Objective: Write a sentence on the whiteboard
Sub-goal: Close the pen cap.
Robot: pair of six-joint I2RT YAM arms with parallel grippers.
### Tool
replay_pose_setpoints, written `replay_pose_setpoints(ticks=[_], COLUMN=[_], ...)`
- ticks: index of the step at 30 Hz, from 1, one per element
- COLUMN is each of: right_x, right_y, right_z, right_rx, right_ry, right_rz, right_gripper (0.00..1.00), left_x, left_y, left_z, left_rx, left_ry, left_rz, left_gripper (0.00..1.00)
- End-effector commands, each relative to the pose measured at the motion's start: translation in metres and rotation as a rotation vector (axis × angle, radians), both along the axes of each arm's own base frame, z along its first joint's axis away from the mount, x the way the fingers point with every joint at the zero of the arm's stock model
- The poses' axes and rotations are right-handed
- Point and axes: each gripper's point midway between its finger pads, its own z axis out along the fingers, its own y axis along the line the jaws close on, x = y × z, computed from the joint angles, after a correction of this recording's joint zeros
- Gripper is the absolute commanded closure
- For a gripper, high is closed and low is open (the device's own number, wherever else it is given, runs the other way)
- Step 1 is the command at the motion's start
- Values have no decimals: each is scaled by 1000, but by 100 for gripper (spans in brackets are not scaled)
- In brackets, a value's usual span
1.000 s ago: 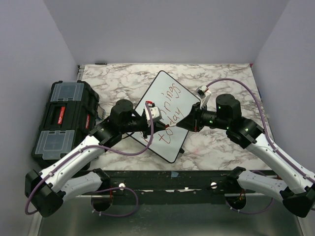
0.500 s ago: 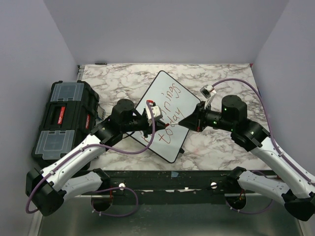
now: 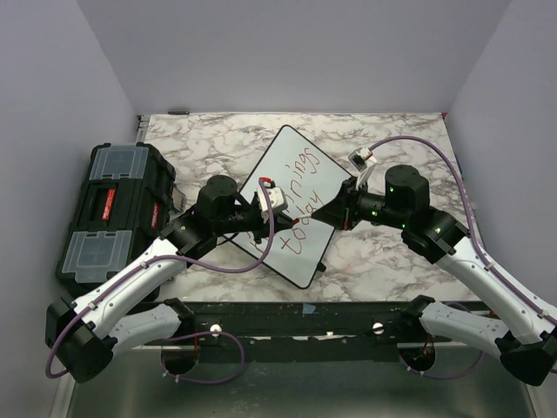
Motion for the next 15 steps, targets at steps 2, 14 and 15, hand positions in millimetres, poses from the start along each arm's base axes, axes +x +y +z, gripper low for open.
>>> replay_pose_setpoints(ticks=[2, 14, 15], right_x=[4, 6, 5], right_y=[1, -3, -3], right_z=[3, -13, -13], right_rx=[13, -21, -21], right_ry=[-13, 8, 9], right_rz=[-15, -43, -39], right_gripper=[99, 99, 99], left_x=[-3, -2, -2], left_y=[-3, -2, -2], left_z=[19, 22, 22], left_rx=[-41, -51, -50], left_ry=[-41, -50, -49], left_rz=[-19, -11, -10], left_gripper=[100, 100, 100])
